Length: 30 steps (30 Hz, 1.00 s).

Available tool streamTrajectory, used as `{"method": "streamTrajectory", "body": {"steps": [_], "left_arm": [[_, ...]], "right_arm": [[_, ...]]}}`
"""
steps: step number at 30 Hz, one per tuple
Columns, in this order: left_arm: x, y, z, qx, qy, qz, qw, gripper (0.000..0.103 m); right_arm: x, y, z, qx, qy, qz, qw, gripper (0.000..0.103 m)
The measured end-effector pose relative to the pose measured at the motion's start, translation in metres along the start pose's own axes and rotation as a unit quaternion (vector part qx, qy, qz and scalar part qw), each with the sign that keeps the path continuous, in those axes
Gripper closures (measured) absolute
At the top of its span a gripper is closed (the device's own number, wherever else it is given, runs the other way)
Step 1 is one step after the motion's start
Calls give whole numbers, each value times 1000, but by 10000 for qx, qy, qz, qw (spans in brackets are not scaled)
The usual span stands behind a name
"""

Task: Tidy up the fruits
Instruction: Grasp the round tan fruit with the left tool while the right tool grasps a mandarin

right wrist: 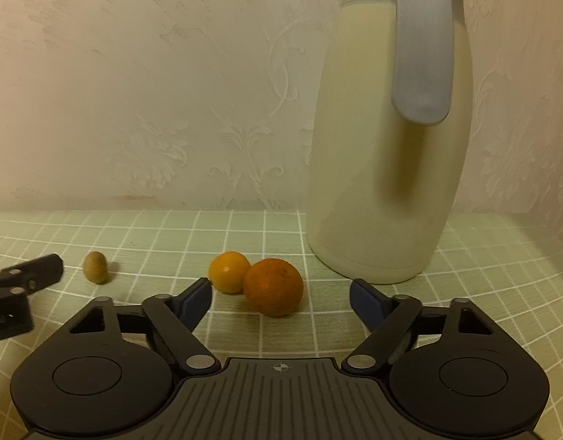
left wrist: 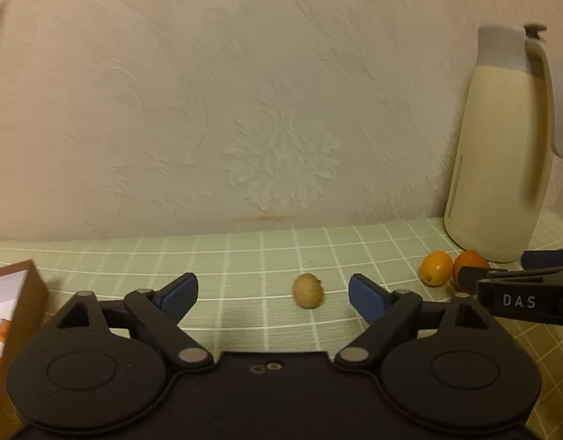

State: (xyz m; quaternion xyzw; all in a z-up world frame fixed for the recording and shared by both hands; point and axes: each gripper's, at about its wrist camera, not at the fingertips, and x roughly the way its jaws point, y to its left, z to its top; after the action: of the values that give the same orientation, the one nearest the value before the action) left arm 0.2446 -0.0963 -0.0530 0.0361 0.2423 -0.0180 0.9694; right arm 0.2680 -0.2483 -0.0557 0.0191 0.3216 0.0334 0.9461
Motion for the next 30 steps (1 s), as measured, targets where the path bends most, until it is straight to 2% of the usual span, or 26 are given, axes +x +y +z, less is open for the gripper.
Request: {"method": "streamTrajectory", "body": {"steps": [5, 12, 17, 19, 20, 23, 27, 30], "left_arm": [[22, -7, 2, 34, 226, -41, 9997, 33], [46, -11, 4, 17, 521, -198, 9984, 53], [57, -15, 3, 43, 625, -210, 9978, 56], [61, -17, 2, 51, 658, -231, 9976, 56], [63, -18, 1, 72, 681, -224, 9974, 56], [67, -21, 2, 54, 702, -273, 9971, 66], [68, -24, 3, 87, 699, -351, 9969, 87], [67, -23, 4, 59, 699, -374, 9968, 88]], "right_arm": [[14, -3, 4, 24, 99, 32, 9999, 34], [25, -5, 2, 42, 243, 95, 9997, 42], [29, -6, 3, 80, 237, 148, 9996, 45], [28, -6, 4, 95, 237, 188, 9995, 50], [29, -5, 5, 97, 241, 200, 9995, 56], [30, -5, 5, 107, 262, 258, 9993, 60], [27, -4, 5, 145, 265, 268, 9992, 61], [24, -4, 4, 147, 273, 278, 9991, 61]]}}
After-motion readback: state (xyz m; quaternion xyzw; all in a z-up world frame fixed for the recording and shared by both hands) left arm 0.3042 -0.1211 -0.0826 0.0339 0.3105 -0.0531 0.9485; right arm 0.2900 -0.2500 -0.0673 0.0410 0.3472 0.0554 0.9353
